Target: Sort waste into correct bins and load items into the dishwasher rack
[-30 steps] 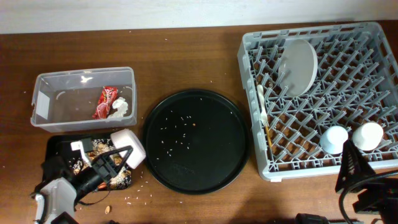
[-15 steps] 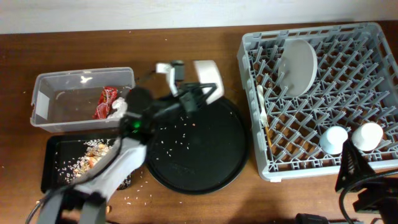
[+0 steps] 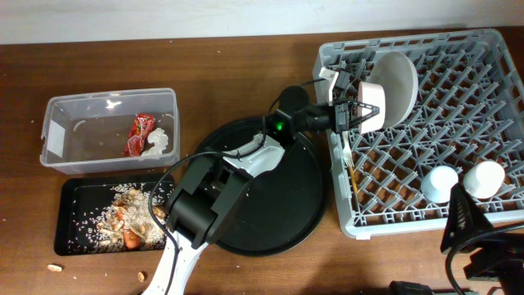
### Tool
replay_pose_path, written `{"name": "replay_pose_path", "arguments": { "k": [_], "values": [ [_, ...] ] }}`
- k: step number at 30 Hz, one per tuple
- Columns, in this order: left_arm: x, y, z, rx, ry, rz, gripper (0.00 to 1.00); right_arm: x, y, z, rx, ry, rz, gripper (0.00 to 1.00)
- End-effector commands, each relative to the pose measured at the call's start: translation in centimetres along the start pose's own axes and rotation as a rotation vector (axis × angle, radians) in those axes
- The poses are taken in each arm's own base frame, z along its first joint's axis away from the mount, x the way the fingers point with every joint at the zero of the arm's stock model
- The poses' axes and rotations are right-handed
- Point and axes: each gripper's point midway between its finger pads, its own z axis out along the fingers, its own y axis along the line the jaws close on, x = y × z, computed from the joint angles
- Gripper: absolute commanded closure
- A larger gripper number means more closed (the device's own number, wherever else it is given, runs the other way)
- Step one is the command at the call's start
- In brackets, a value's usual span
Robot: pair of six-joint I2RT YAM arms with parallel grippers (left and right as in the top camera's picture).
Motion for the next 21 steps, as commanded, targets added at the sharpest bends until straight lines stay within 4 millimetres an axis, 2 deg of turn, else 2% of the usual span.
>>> {"name": "replay_pose_path", "arguments": {
  "k": [1,5,9,13,16,19,20,21],
  "values": [
    [-0.8,-1.5,0.3,0.069,-0.025,0.005,1.0,-0.2,0.0,-0.1,0.002,-0.009,0.003,0.01],
    [-0.6,-1.0,0.3,0.058,-0.023,-0.023,1.0,-0.2,0.0,-0.1,0.003,-0.009,0.003,0.01],
    [-1.3,0.1,-0.7,0.029,-0.029,-0.043,1.0,-0.2,0.0,-0.1,0.002,-0.009,0.003,0.01],
    [0.0,2.0,-0.7,-0.012,0.0,-0.102,1.0,-0.2,0.0,-0.1,0.002,-0.009,0.003,0.01],
    [1.1,1.0,0.4,0.017,0.021,-0.087,1.0,-0.2,0.0,-0.1,0.002,-0.01,0.003,0.01],
    [3.1,3.6,0.5,-0.008,0.04,-0.149,1.0,-0.2,0.0,-0.1,0.002,-0.009,0.003,0.01],
    [3.2,3.2,0.5,0.009,0.048,-0.143,1.0,-0.2,0.0,-0.1,0.002,-0.009,0.003,0.01],
    [2.3,1.5,0.2,0.079,0.029,-0.057,0.83,-0.2,0.0,-0.1,0.002,-0.01,0.003,0.01]
  ]
}}
